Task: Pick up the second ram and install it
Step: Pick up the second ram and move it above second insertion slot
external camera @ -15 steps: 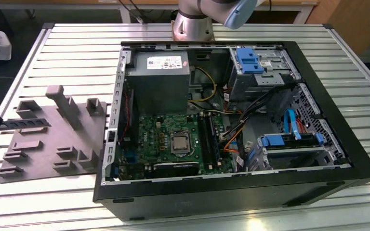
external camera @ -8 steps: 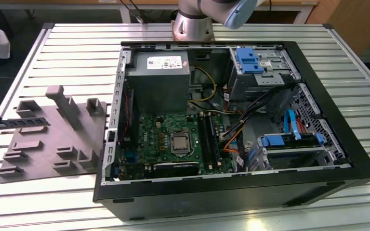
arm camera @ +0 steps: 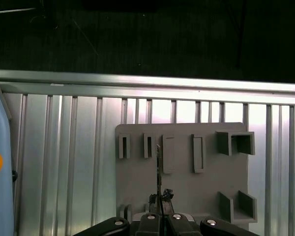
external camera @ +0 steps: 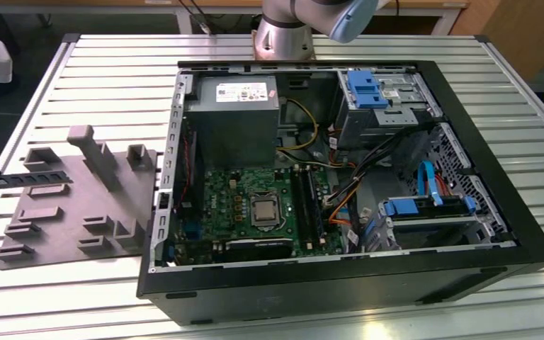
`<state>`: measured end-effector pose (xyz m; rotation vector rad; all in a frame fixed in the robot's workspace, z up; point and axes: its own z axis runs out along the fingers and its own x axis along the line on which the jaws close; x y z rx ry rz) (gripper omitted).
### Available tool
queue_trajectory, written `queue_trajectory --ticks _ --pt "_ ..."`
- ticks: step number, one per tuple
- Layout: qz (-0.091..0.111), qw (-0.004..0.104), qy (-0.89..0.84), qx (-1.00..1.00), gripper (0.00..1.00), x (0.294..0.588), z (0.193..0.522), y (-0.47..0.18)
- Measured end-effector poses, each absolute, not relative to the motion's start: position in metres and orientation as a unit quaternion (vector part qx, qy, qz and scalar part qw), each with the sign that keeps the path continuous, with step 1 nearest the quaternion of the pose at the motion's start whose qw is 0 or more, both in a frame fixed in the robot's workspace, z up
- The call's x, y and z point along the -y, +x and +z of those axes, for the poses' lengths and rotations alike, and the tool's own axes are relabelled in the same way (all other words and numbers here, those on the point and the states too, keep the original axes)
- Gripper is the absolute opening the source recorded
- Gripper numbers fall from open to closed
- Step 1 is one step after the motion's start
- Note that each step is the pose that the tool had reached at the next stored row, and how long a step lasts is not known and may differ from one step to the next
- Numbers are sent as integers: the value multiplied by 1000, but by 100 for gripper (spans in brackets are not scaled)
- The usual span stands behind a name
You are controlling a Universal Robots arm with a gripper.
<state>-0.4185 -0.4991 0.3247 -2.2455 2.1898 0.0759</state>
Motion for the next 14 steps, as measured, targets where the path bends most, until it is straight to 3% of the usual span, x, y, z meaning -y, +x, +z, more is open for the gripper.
queue_trajectory --ticks 14 --pt "25 2 -716 -698 12 499 330 -418"
